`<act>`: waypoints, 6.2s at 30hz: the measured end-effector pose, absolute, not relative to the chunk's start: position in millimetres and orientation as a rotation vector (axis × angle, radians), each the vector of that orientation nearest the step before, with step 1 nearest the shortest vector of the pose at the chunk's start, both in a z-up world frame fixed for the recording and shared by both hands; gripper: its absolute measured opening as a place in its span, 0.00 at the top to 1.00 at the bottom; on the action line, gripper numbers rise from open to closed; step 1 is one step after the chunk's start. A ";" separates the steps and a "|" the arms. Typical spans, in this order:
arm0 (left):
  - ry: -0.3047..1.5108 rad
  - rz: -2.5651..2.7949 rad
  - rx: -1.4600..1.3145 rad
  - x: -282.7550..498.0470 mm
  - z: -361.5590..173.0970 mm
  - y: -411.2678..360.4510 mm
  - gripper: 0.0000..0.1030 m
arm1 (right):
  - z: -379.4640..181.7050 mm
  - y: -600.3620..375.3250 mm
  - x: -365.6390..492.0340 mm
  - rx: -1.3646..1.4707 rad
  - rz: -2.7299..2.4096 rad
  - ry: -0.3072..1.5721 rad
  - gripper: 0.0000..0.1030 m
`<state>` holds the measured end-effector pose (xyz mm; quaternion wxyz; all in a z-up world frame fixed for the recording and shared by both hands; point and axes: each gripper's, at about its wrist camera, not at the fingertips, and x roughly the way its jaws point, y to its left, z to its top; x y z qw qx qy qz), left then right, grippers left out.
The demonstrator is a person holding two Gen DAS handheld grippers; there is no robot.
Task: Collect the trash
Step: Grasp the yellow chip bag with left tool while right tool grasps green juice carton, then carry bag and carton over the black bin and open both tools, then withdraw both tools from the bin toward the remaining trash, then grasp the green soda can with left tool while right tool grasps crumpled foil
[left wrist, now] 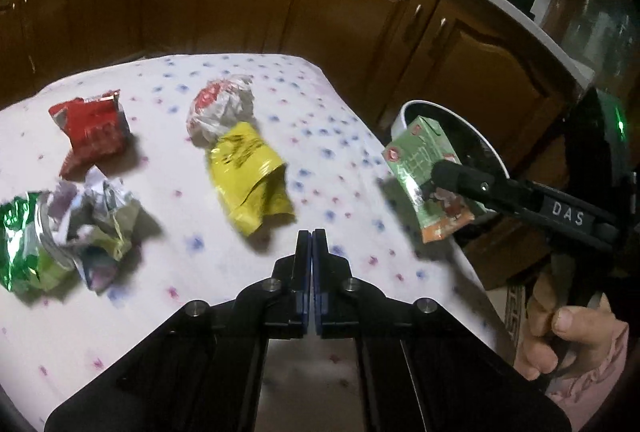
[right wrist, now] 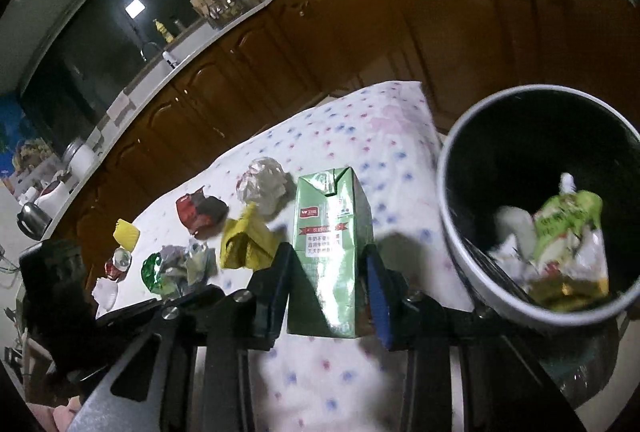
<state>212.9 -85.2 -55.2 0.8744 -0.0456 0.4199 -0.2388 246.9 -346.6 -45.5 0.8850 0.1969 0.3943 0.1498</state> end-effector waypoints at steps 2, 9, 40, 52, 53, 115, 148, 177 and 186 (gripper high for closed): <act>0.874 -0.490 -0.105 211.2 -53.0 -83.8 0.99 | -45.2 -351.4 239.9 0.415 0.305 0.818 0.65; 0.798 -0.445 -0.119 212.9 -29.7 -71.0 0.56 | -41.3 -365.0 217.2 0.447 0.296 0.796 0.65; 0.823 -0.497 0.031 207.6 -34.4 -131.4 0.73 | -27.2 -400.5 186.4 0.497 0.247 0.712 0.65; 0.779 -0.584 0.079 203.2 -13.6 -186.1 0.73 | -16.6 -436.7 177.9 0.501 0.183 0.678 0.65; 0.774 -0.591 0.080 203.6 -10.7 -190.5 0.73 | -16.4 -439.6 178.1 0.500 0.177 0.677 0.65; 0.833 -0.619 0.050 237.2 -27.3 -235.7 0.34 | -24.5 -492.8 219.3 0.491 0.030 0.686 0.30; 0.756 -0.162 -0.180 148.4 -47.2 63.4 0.34 | -58.1 -243.3 203.8 0.387 0.454 0.857 0.24; 0.866 -0.086 -0.185 243.9 -78.0 109.1 0.80 | -90.1 -150.7 302.7 0.441 0.558 0.983 0.70; 0.815 -0.156 -0.182 217.9 -57.1 88.9 0.83 | -68.3 -168.3 277.6 0.393 0.564 0.895 0.88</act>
